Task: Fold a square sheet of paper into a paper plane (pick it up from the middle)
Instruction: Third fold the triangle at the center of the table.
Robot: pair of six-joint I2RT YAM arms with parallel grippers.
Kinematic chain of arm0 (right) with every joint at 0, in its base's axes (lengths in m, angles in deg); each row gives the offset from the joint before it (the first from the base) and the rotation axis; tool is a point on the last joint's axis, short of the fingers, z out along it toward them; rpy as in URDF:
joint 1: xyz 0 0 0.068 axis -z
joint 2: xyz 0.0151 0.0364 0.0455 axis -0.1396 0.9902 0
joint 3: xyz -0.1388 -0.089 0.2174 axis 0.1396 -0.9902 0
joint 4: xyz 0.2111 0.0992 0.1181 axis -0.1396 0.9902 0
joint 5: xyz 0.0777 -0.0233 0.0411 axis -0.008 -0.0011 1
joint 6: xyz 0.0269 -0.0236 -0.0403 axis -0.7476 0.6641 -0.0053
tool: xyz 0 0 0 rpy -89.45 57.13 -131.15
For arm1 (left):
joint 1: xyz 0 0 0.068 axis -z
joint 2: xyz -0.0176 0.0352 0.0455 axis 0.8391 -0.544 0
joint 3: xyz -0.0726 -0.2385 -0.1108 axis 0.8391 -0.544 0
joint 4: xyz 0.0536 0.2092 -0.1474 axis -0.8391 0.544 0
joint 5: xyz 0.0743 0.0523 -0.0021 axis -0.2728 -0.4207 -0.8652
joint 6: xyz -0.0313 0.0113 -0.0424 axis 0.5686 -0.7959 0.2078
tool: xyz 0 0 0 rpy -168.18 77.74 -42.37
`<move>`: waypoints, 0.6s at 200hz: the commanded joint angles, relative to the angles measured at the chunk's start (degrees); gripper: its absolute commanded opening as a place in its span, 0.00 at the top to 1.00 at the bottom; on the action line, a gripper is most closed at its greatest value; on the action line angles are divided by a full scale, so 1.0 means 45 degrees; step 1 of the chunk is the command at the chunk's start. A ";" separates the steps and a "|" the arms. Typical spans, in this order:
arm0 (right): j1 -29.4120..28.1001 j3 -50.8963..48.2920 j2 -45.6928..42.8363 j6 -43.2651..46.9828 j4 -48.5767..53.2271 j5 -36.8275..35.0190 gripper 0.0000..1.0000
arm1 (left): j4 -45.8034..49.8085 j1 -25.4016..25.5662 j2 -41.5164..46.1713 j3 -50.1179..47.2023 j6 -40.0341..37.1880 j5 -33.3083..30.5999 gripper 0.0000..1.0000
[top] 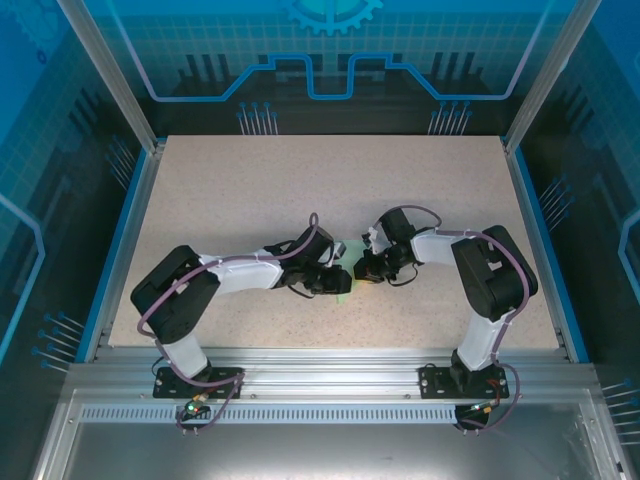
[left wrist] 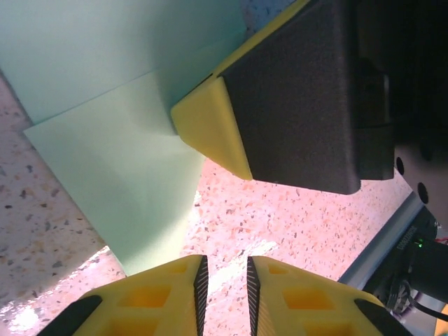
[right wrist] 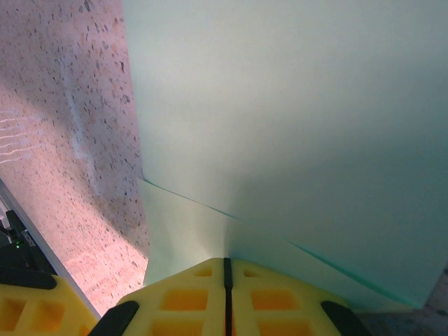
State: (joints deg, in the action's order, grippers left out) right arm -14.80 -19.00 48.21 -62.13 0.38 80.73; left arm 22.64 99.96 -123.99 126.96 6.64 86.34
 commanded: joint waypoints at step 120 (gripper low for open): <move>0.0112 -0.0108 0.0573 0.0243 0.0900 -0.1265 0.92 | 0.2116 0.0115 -0.1835 0.0572 -0.0285 0.0306 0.75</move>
State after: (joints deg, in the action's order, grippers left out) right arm -14.80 -18.96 48.21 -62.13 0.65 80.56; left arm 21.96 99.96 -132.38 130.24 7.01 89.18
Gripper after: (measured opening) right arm 0.081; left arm 0.249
